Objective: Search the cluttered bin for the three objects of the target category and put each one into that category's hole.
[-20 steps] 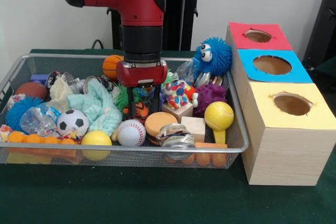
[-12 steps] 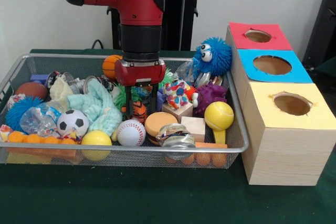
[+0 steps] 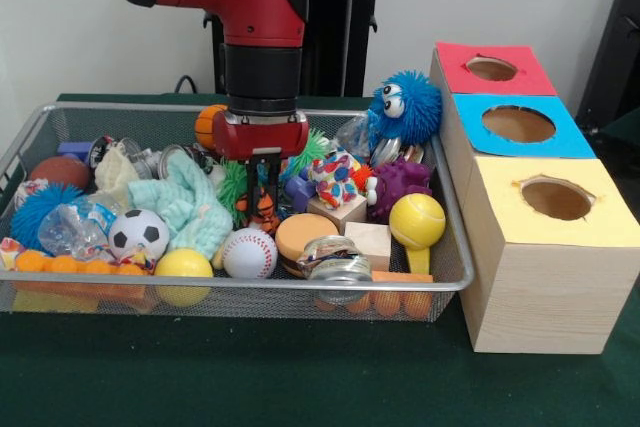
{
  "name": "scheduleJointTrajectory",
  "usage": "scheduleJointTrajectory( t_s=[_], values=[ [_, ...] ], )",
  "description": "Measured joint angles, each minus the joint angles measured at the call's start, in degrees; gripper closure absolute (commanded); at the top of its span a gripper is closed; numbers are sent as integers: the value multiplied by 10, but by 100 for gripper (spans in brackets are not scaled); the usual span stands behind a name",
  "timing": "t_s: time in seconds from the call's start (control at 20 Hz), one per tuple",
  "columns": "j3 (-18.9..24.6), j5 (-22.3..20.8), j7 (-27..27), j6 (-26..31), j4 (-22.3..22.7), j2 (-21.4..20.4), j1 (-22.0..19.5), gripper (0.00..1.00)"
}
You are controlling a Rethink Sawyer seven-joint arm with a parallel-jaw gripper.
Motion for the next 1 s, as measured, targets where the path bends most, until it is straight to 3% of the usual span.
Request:
scheduleJointTrajectory(
  t_s=[0.6, 1.0],
  values=[
    [-4, 3, 0, -10, 5, -12, 0, 100],
    [27, 40, 0, 84, 27, -80, -26, 100]
  ],
)
